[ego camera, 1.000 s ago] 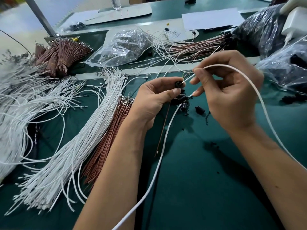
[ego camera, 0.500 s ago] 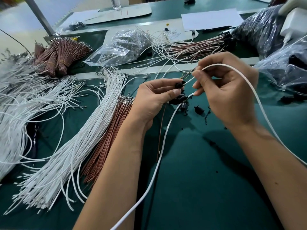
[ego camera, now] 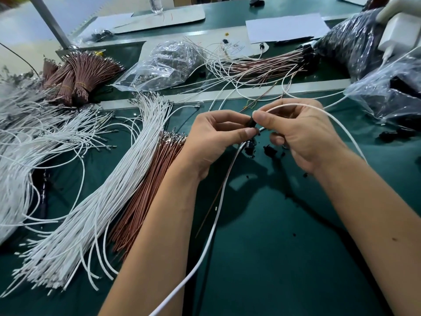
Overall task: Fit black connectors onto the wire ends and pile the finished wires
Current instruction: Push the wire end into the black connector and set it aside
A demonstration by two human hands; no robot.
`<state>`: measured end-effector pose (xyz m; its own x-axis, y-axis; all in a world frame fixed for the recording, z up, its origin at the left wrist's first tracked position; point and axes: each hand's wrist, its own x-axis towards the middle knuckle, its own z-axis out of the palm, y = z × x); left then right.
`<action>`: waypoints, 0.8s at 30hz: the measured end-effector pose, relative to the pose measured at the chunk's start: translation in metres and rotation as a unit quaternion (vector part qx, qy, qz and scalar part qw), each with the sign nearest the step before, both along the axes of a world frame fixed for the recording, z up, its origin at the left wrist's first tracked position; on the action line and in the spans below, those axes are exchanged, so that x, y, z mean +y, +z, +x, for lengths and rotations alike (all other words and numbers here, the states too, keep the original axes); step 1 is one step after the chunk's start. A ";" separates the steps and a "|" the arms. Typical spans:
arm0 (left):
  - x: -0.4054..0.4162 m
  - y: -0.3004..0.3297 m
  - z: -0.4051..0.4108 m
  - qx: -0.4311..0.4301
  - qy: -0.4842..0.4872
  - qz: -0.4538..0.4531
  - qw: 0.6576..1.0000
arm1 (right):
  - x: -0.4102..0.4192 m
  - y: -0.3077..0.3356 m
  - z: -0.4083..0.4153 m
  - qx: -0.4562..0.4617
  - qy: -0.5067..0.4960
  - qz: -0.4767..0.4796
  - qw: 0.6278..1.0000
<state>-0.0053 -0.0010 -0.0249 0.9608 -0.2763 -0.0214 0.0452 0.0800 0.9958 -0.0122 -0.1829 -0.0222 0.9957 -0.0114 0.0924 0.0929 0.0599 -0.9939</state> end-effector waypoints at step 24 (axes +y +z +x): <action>-0.009 0.007 0.004 0.139 0.091 -0.229 0.959 | 0.004 0.003 -0.008 -0.047 0.133 -0.148 0.979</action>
<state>-0.0015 -0.0100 -0.0175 0.9687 -0.1463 -0.2005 0.2480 0.5384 0.8053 -0.0201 -0.1790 -0.0192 0.9469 0.2879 0.1430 0.2041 -0.1946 -0.9594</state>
